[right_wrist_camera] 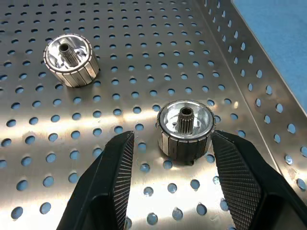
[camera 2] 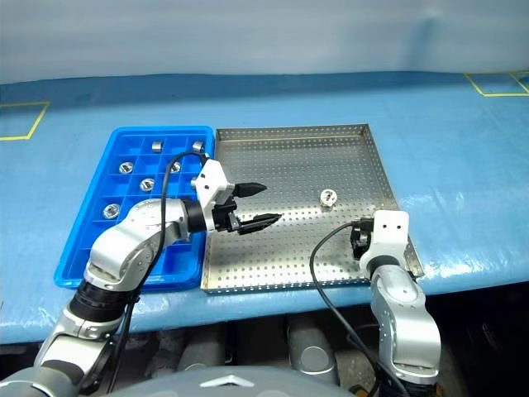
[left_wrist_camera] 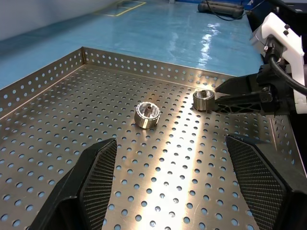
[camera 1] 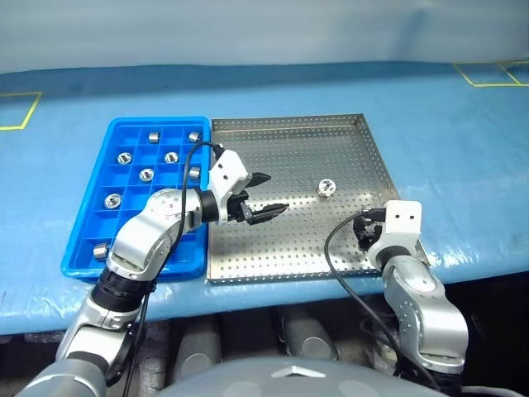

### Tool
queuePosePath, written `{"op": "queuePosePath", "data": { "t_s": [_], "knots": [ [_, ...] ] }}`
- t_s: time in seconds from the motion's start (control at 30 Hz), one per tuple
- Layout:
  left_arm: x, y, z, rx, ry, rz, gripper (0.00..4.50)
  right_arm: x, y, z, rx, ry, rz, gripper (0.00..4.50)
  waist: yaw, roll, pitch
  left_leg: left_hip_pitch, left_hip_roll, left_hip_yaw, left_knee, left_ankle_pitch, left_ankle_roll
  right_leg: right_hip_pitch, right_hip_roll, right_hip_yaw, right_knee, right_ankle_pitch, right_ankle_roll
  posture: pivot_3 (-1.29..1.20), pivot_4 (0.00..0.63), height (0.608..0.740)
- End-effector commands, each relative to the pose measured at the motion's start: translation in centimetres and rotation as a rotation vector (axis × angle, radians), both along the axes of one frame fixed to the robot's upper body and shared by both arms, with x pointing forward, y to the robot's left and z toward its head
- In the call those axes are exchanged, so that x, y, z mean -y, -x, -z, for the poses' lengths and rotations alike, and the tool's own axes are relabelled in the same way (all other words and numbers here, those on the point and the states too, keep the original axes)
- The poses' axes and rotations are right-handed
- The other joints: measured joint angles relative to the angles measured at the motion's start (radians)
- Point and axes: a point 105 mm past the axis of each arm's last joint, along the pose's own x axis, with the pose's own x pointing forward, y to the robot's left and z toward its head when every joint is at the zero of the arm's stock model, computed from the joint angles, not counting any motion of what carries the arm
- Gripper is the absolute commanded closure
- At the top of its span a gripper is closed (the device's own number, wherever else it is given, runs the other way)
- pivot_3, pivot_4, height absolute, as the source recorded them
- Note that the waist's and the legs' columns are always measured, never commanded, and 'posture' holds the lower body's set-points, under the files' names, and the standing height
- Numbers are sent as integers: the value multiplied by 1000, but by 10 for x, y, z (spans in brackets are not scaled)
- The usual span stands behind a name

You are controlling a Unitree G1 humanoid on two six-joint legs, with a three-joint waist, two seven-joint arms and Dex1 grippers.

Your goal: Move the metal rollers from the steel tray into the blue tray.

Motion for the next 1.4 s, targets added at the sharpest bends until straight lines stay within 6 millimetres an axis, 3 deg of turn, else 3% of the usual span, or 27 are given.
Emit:
{"op": "queuePosePath", "data": {
  "t_s": [0.03,0.33,0.77,0.9,1.13,1.27,1.4],
  "knots": [
    [2,3,-9,37,23,11,514,6,-9,0,24,-5,21,1792,2,0,0,0,0,0,0,0,0,0,0,0,0,0,0,-130,150,740],
    [-3,4,-9,39,32,-16,514,18,-15,10,-8,8,28,1792,9,0,0,0,0,0,0,0,0,0,0,0,0,0,0,-105,150,740],
    [-4,7,-8,35,30,-17,514,10,-35,14,6,-4,-7,1792,15,0,0,0,0,1,0,0,0,0,0,1,0,1,1,-76,150,740],
    [-4,8,-8,33,29,-20,514,13,-39,16,4,10,4,2655,22,0,0,0,0,1,0,0,0,0,0,1,0,1,1,-68,150,740],
    [-7,7,-7,35,29,-35,514,10,-39,13,6,28,-27,2721,38,0,0,0,0,1,0,0,0,0,0,1,0,1,1,-51,150,740],
    [-11,8,-10,45,42,-41,514,-20,-41,-20,107,45,-174,2721,38,1,0,0,0,2,0,0,0,0,0,2,0,1,1,-42,150,740],
    [-23,13,-19,75,68,-85,514,-95,-34,-84,342,-23,-499,2721,36,3,2,0,0,2,0,0,0,-1,1,2,1,1,1,-18,150,740]
  ]
}}
